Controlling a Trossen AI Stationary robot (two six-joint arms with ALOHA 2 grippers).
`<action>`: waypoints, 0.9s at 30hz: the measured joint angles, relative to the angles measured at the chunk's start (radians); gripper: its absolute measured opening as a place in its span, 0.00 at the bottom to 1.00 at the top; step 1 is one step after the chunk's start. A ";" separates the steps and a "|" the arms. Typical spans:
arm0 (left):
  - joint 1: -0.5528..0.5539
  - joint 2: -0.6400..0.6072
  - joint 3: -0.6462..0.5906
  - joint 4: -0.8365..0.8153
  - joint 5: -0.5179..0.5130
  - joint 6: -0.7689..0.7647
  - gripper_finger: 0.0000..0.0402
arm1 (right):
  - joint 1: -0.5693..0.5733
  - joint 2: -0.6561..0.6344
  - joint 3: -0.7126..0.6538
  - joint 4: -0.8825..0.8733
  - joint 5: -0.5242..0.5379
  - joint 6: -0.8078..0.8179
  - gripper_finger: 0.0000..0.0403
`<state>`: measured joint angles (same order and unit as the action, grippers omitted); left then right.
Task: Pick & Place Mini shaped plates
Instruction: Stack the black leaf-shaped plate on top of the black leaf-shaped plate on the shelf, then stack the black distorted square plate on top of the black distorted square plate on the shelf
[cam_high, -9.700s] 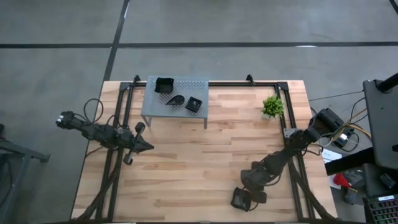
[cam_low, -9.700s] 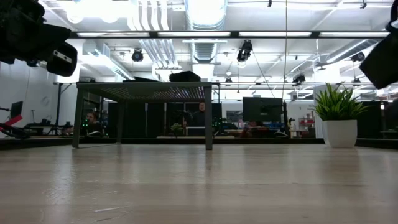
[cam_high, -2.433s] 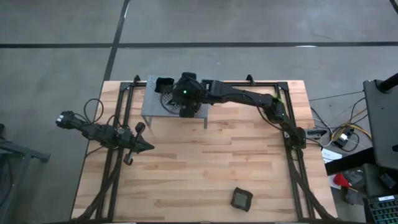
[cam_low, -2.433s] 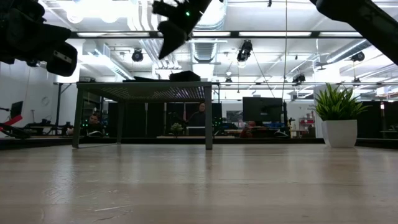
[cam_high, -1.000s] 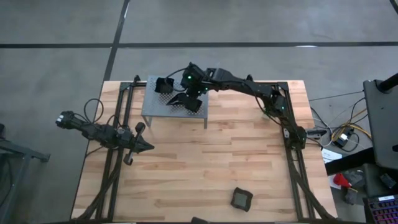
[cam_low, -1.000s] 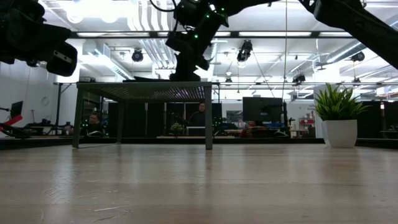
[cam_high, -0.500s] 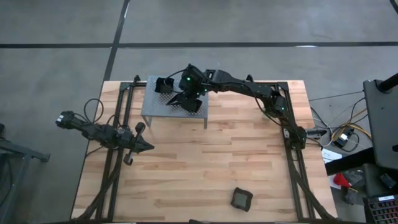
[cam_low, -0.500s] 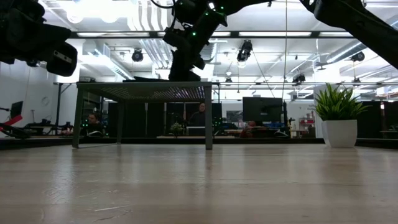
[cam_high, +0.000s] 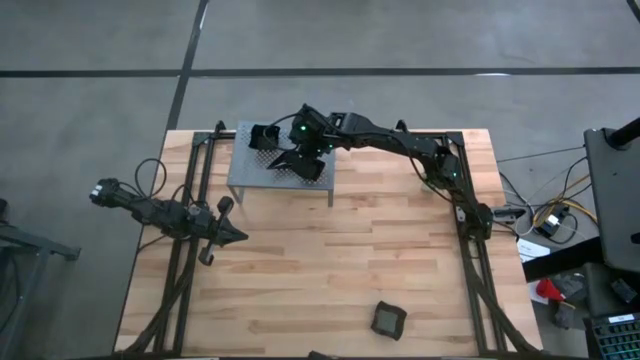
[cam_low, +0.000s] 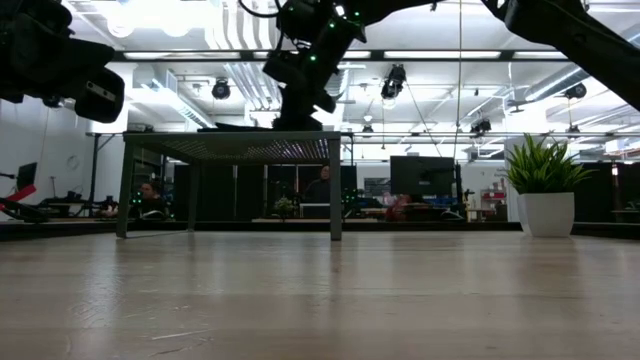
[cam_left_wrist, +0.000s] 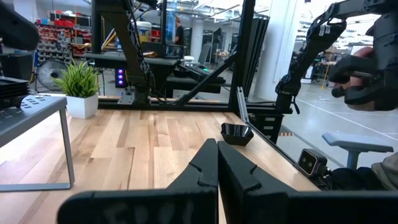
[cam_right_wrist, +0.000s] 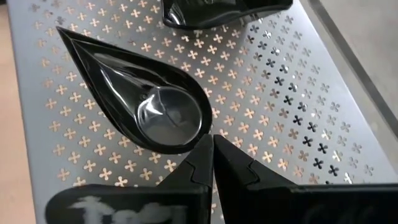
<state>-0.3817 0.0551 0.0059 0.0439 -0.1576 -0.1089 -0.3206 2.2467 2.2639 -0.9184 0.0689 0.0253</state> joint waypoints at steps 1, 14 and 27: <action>0.000 0.000 0.000 0.000 0.000 0.000 0.00 | 0.000 0.000 -0.001 -0.003 0.000 0.002 0.02; 0.000 0.000 0.000 0.000 0.000 0.000 0.00 | 0.002 0.000 -0.022 0.034 -0.032 -0.006 0.02; 0.000 0.000 0.000 0.000 0.000 0.000 0.00 | 0.026 -0.008 0.018 0.028 0.039 -0.069 0.02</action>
<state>-0.3817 0.0551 0.0059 0.0437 -0.1577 -0.1089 -0.2947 2.2388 2.2816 -0.8902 0.1083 -0.0438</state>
